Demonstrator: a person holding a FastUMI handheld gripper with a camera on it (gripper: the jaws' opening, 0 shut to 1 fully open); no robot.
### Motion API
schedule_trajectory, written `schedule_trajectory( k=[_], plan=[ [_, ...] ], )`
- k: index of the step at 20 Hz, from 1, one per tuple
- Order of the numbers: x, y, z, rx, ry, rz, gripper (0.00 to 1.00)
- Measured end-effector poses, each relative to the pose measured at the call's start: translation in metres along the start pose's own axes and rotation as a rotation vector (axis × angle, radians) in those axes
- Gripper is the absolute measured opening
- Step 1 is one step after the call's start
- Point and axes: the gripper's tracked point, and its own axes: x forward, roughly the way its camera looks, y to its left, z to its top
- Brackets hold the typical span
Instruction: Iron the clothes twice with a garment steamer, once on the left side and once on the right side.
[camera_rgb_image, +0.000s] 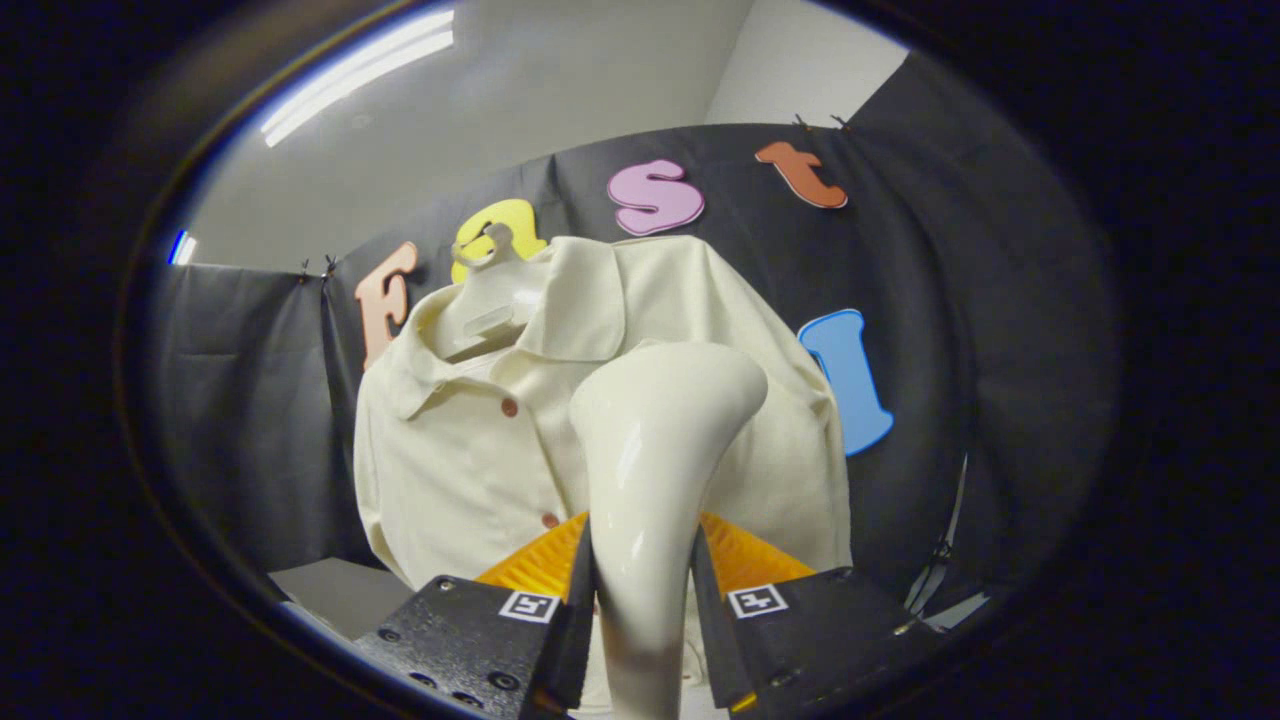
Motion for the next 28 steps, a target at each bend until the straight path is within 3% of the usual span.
schedule_trajectory(
  k=[11, 19, 28],
  plan=[
    [-0.004, -0.043, -0.055, 0.026, 0.072, 0.029, 0.47],
    [-0.026, -0.043, -0.119, -0.055, 0.198, 0.021, 0.47],
    [-0.049, -0.064, -0.198, 0.055, 0.264, -0.001, 0.47]
  ],
)
